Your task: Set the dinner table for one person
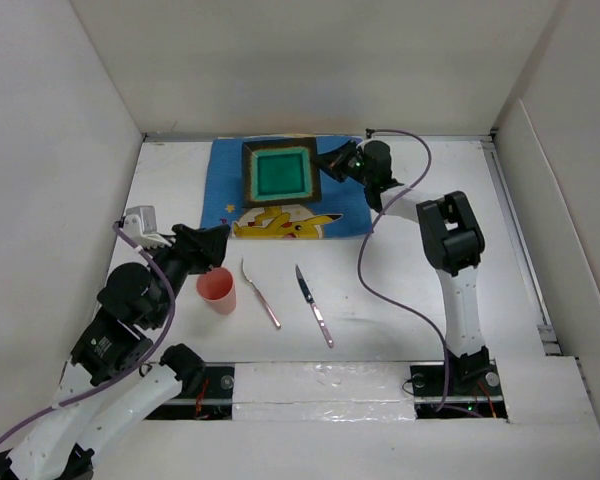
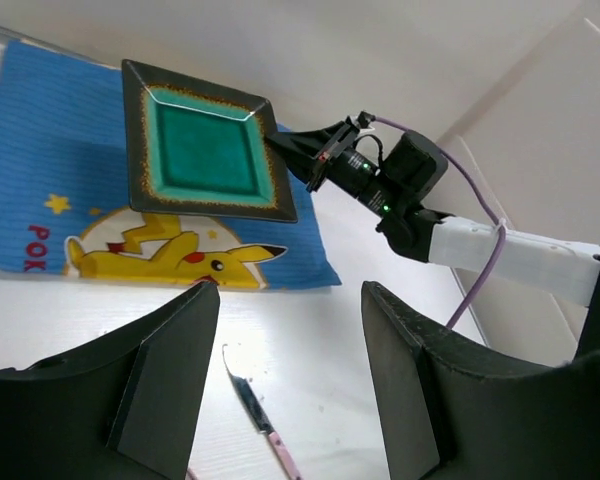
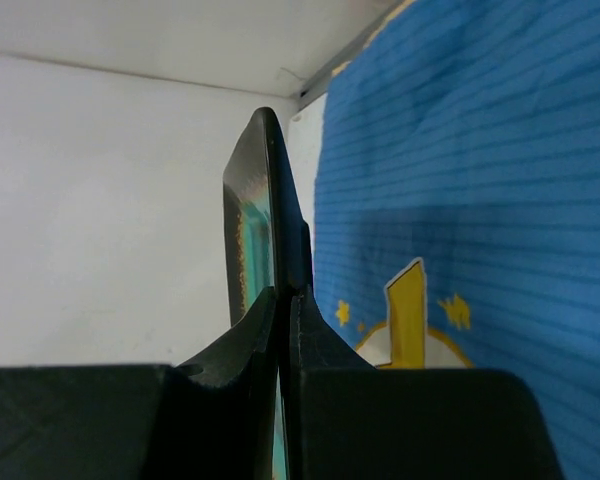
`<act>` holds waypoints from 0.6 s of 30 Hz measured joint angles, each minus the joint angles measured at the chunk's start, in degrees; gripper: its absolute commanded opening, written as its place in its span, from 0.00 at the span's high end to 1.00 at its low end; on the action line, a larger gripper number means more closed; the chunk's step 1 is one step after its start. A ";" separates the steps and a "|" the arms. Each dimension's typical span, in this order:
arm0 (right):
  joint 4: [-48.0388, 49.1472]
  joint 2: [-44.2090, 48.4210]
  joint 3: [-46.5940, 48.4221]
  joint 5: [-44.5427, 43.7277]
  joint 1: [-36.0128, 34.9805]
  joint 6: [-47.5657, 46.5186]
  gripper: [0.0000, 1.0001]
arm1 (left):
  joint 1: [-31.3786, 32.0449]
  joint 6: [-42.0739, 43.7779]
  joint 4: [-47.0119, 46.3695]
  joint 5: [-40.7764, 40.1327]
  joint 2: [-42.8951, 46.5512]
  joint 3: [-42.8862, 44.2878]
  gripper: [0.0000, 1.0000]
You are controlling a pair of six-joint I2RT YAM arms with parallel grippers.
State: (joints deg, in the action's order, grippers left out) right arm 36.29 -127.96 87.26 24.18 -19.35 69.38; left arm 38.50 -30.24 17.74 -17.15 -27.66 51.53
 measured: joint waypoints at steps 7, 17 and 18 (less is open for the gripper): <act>-5.22 -6.75 6.56 -4.46 -2.49 -0.39 1.00 | 0.00 0.74 0.87 -4.15 5.70 -6.82 0.44; -11.47 -10.67 8.70 -6.21 -2.62 -2.82 1.00 | 0.00 2.67 0.70 -4.07 4.68 -8.09 0.43; -12.07 -11.04 9.27 -5.99 -2.43 -2.97 1.00 | 0.00 2.82 0.68 -4.00 4.63 -8.09 0.43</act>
State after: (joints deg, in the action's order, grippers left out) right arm 24.23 -139.00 96.53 18.20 -21.78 66.41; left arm 38.50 -27.42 18.41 -21.15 -23.03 43.44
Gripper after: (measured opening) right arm 0.077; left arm 0.567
